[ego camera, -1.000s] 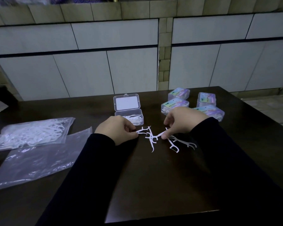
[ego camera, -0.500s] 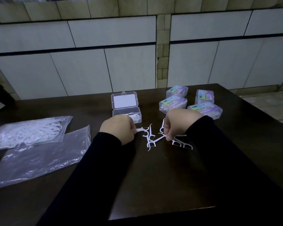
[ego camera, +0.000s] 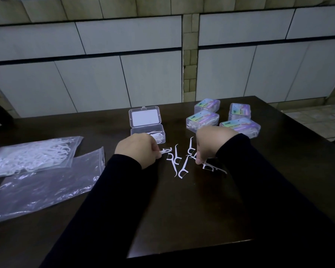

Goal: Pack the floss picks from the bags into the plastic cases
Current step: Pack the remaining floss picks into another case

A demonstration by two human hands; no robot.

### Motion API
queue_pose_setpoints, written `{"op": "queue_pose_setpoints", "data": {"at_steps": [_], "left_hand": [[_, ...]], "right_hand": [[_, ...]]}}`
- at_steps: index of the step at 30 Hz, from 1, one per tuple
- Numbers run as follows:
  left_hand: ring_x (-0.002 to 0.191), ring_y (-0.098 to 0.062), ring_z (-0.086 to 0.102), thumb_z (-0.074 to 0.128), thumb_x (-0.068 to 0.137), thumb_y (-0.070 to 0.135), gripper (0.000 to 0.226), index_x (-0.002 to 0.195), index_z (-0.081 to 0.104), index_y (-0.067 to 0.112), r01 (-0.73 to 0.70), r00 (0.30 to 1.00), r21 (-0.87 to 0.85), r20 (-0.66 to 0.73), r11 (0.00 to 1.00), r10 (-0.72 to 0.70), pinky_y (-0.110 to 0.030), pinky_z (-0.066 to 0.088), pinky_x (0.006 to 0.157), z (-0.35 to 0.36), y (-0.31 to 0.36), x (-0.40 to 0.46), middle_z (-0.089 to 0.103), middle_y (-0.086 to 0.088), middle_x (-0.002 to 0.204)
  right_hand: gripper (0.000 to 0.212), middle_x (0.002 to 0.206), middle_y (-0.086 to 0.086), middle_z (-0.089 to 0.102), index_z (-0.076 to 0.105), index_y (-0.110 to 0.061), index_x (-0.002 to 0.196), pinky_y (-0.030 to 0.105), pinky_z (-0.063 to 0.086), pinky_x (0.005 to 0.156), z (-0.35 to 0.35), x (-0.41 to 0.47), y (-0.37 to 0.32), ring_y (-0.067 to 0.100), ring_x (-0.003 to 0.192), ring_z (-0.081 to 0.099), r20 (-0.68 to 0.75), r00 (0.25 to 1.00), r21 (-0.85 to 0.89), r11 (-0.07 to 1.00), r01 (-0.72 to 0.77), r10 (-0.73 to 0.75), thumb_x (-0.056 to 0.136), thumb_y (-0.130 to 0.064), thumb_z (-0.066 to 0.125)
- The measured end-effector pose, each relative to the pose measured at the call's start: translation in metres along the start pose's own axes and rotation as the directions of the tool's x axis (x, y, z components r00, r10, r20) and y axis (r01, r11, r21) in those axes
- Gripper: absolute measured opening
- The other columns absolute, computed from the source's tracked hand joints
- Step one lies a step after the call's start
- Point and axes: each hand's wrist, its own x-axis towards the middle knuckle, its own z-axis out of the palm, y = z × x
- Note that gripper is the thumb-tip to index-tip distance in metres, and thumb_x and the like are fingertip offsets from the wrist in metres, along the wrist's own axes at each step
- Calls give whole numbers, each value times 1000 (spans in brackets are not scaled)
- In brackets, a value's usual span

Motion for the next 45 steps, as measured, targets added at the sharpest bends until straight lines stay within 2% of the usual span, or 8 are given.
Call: {"op": "queue_pose_setpoints", "data": {"at_steps": [8,12,18,23,30,36,39,45], "left_hand": [[103,-20,59,49,97,31,28,117,61,17,-11,1000,74,-10,997,11,-27,47,86,11,2,5,63,-4,116],[100,-19,58,51,97,30,24,113,65,18,-31,998,17,-50,999,32,-28,47,87,12,0,6,65,-4,112],[92,-13,50,57,94,26,21,111,69,22,-79,950,-155,-311,985,28,-23,37,80,5,-15,5,63,-1,108],[91,-19,58,58,94,29,20,105,71,17,-92,831,-355,-543,931,-125,-31,47,80,5,-32,14,68,-2,96],[76,-9,57,57,93,16,12,98,68,15,-93,753,-652,-540,752,-376,-15,37,63,0,-43,16,65,5,86],[79,-11,55,55,94,17,10,92,64,22,-77,738,-656,-543,751,-400,-18,35,64,2,-52,23,61,8,81],[92,-19,57,54,93,20,12,86,60,27,-69,745,-637,-545,768,-385,-27,40,76,7,-56,30,62,9,82],[88,-12,59,56,94,25,9,90,59,32,-141,782,-636,-542,758,-309,-22,45,72,16,-53,40,65,3,91]], "right_hand": [[41,102,4,53,54,-12,126,41,44,101,2,-4,-7,24,112,56,-78,993,-13,996,90,-90,93,-36,59],[33,121,4,59,56,-15,123,41,37,101,2,-3,-15,22,115,54,-120,985,26,991,129,-125,95,-33,56],[27,118,2,62,63,-21,119,41,41,103,-13,-1,-16,21,112,55,-266,956,142,976,167,-125,95,-32,56],[16,105,-8,67,66,-31,103,38,27,98,-17,7,-24,15,105,55,-630,752,161,914,371,-195,96,-36,54],[14,99,-14,69,69,-33,95,30,20,82,-23,41,-57,9,98,56,-773,588,205,785,585,-237,95,-36,56],[20,108,-13,68,71,-33,104,28,19,79,-19,57,-75,11,95,48,-727,587,65,815,575,-356,95,-39,55],[25,107,-13,66,70,-32,111,26,20,78,-16,60,-74,8,85,33,-710,619,141,795,591,-334,90,-43,61],[36,102,-10,58,63,-33,113,34,29,89,-14,70,-45,12,99,52,-722,670,285,810,513,-170,87,-57,57]]}}
